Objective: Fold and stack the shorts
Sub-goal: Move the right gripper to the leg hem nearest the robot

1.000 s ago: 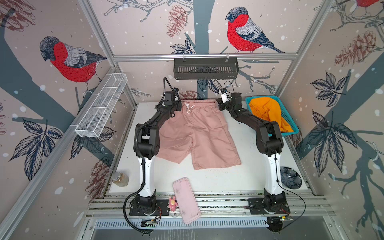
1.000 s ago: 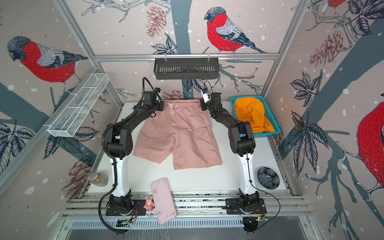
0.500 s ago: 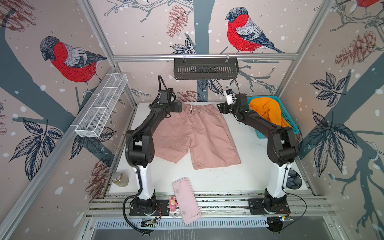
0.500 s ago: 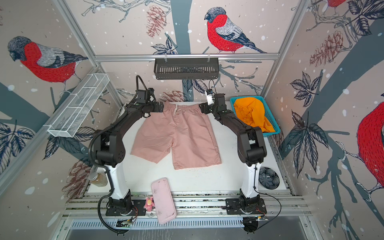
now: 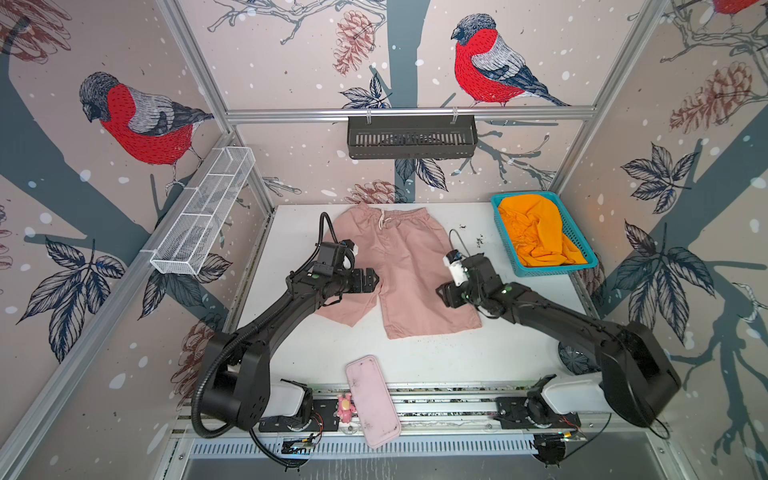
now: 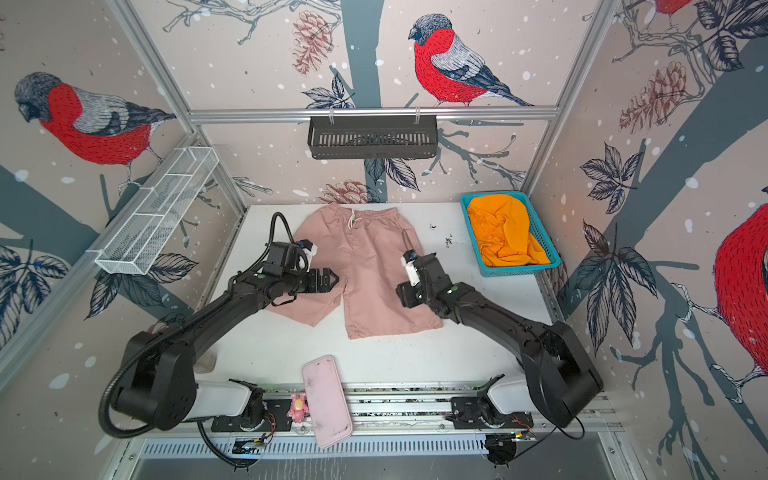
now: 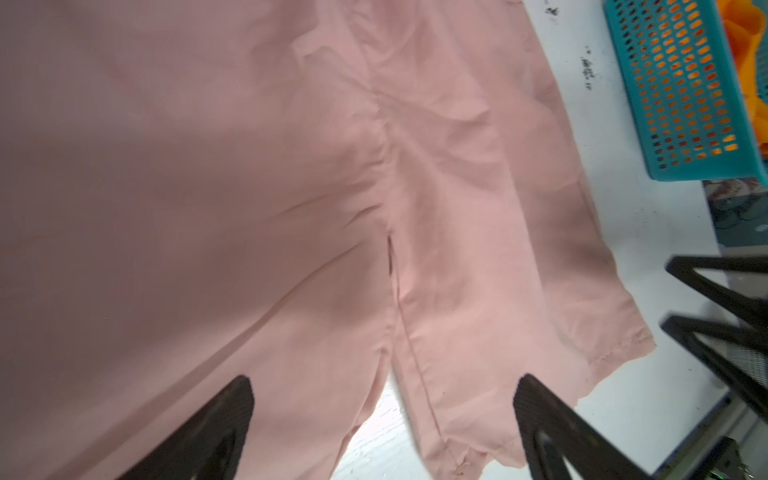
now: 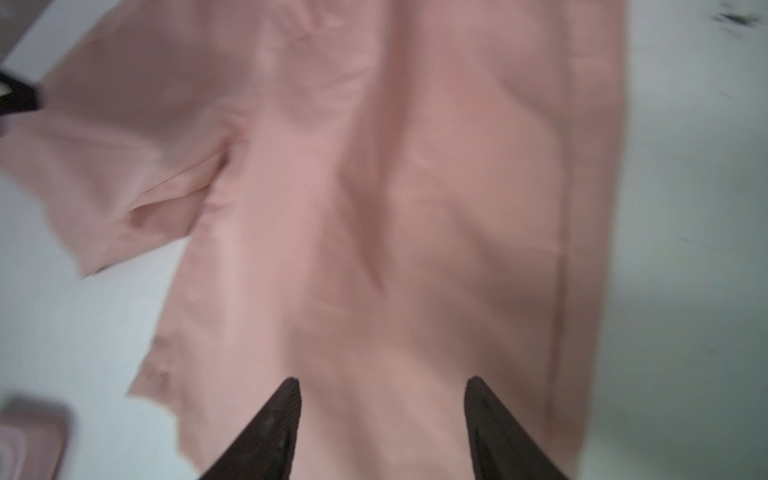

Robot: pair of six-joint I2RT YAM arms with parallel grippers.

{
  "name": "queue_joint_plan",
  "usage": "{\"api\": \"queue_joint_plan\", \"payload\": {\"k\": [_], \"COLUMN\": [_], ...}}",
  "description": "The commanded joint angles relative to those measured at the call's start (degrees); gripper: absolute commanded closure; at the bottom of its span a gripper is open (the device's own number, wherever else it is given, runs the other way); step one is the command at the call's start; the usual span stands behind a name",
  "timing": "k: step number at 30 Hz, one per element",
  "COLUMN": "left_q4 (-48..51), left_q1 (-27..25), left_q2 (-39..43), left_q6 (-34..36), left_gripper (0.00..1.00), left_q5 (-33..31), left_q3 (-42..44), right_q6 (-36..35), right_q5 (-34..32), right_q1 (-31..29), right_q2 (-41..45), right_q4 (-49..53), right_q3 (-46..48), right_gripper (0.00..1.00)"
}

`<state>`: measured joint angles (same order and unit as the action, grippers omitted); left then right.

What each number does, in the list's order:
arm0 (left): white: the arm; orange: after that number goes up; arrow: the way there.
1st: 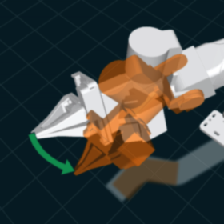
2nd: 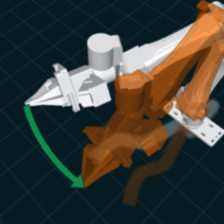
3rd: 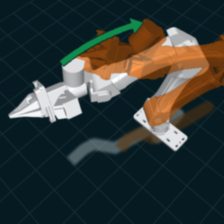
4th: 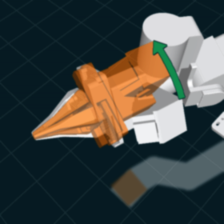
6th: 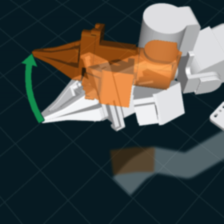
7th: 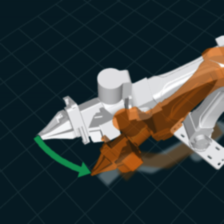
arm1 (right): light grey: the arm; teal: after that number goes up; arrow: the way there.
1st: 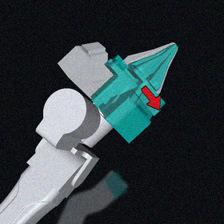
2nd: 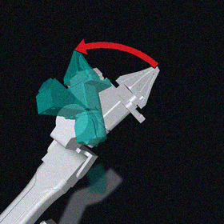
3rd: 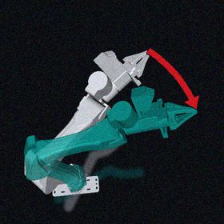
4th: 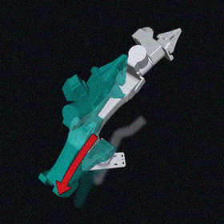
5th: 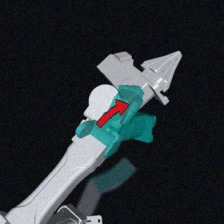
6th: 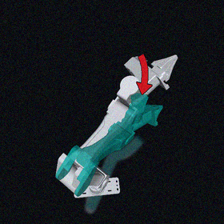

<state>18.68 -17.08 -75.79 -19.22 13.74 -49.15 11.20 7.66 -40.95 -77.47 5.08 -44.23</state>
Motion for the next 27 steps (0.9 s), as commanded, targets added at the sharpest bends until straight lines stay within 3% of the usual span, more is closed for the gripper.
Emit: {"api": "queue_joint_plan", "payload": {"k": [1,6,13,21,27], "left_q4": [4.26,8.03,10.74,11.69,10.09], "left_q1": [1.69,7.08,8.12,8.47,8.56], "left_q2": [4.35,11.57,17.83,20.01,19.47], "left_q6": [-0.88,2.2,3.66,4.43,4.55], "left_gripper": [0.02,0.02,0.02,0.02,0.02], "left_q5": [-8.6,-9.9,-11.06,-12.42,-11.89], "left_q3": [-0.75,-4.44,-6.3,-3.43,-2.37], "right_q6": [-5.86,-12.97,-17.84,-17.69,-15.86], "right_q5": [4.67,7.65,9.06,7.87,0.88], "right_q1": [-7.68,-14.26,-14.96,-16.14,-16.36], "right_q2": [-1.33,-15.93,-33.45,-41.88,-43.38], "right_q4": [-9.24,-10.58,-6.63,-3.15,-5.75], "right_q3": [0.28,-8.77,-24.59,-31.77,-32.19], "right_gripper": [0.36,0.33,0.33,0.36,0.54]}}
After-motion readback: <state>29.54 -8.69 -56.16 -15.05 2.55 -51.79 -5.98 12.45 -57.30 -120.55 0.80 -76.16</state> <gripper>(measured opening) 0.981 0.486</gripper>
